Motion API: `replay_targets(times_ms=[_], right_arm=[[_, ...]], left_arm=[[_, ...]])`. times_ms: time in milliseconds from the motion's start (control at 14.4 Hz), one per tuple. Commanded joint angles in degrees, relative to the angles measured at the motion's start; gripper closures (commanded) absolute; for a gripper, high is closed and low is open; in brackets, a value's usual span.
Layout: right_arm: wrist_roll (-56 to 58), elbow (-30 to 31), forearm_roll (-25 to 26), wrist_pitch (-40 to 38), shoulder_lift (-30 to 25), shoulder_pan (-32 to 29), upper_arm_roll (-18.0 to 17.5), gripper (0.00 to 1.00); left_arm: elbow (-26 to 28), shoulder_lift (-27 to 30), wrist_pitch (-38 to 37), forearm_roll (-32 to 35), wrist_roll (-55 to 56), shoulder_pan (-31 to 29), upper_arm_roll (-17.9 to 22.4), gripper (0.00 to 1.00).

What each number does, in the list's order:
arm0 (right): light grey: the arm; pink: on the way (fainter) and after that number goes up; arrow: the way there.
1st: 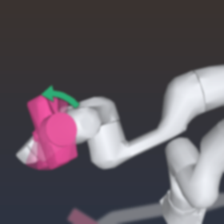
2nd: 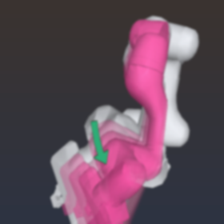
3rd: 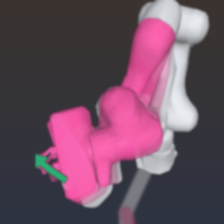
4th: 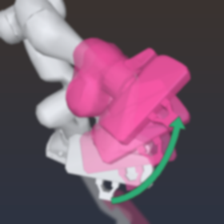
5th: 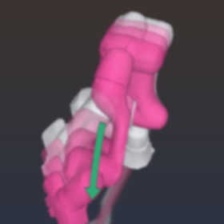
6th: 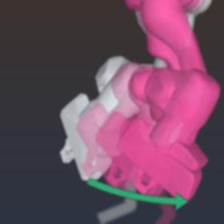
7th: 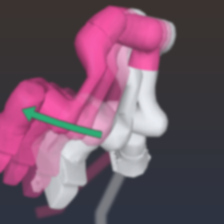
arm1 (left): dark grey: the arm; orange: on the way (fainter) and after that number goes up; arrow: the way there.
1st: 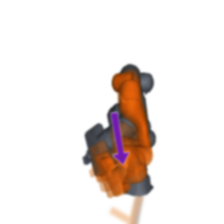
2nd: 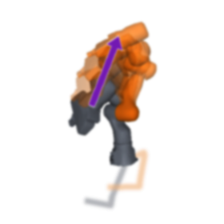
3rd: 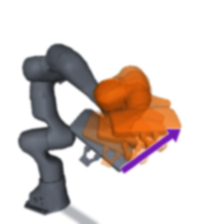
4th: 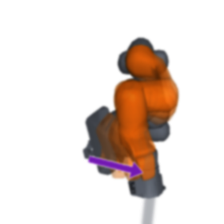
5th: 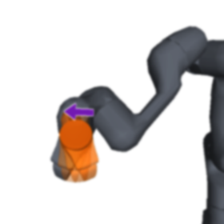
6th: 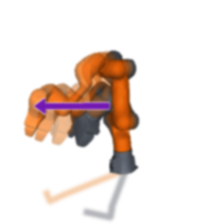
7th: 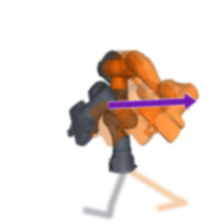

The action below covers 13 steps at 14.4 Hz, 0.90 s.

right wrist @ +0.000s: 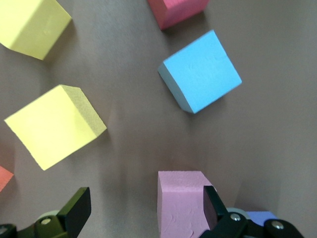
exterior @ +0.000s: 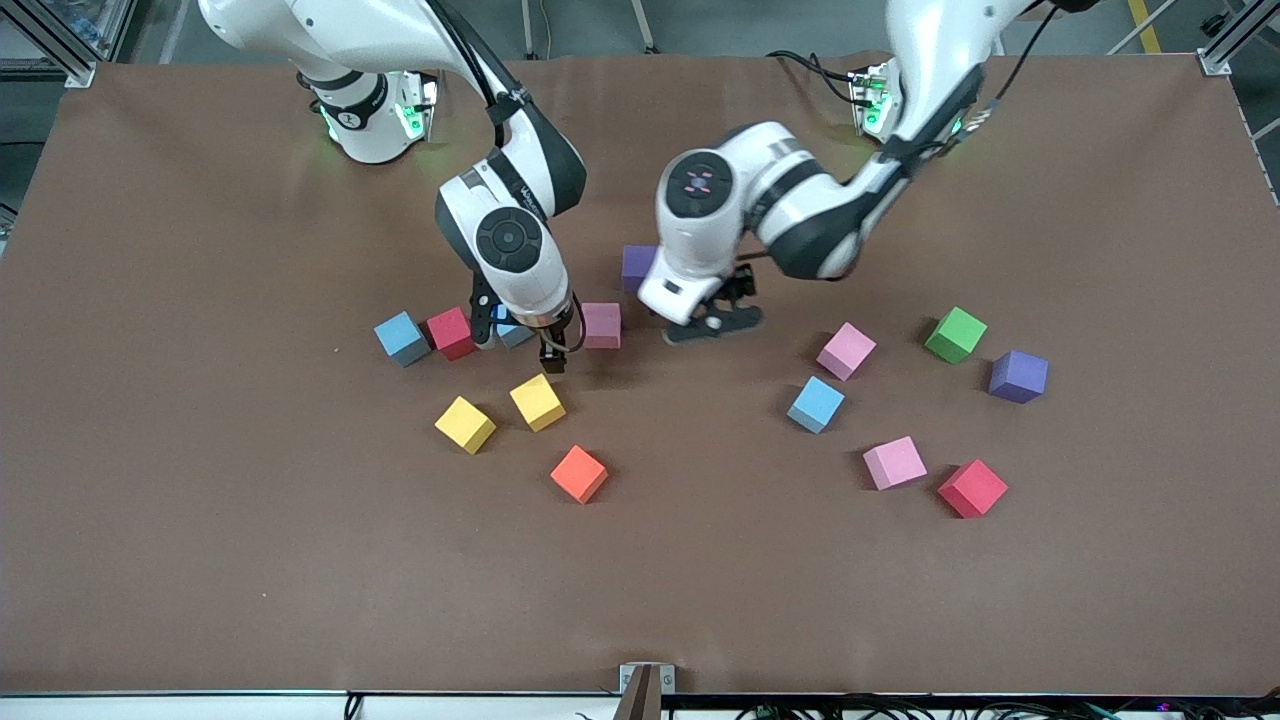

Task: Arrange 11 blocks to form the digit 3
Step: 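Release the purple cube and grasp the light blue cube with the left gripper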

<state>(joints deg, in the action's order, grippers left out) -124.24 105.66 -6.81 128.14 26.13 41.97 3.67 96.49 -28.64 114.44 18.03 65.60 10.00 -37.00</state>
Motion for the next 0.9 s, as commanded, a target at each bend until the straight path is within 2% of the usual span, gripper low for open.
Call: replay_targets(times_ms=[0, 416, 624, 832], right_arm=[[-4.6, 0.6, -0.7, 2.7, 0.8, 1.6, 0.3, 0.00], [-10.5, 0.7, -0.7, 5.5, 2.8, 4.5, 0.3, 0.00], [-11.9, 1.8, -0.7, 7.2, 3.5, 6.3, 0.3, 0.00], [-12.0, 4.2, -0.7, 9.8, 3.4, 7.4, 0.3, 0.00]], left_arm=[[-1.5, 2.0, -4.1, -2.2, -0.3, -6.6, -0.1, 0.00], [-0.7, -0.7, -2.7, -1.4, 0.6, -18.9, 0.3, 0.00], [3.3, -1.4, 1.4, -2.3, 2.0, -24.9, 0.2, 0.00], [7.4, -2.4, 8.0, -2.0, 11.9, -24.4, 0.2, 0.00]])
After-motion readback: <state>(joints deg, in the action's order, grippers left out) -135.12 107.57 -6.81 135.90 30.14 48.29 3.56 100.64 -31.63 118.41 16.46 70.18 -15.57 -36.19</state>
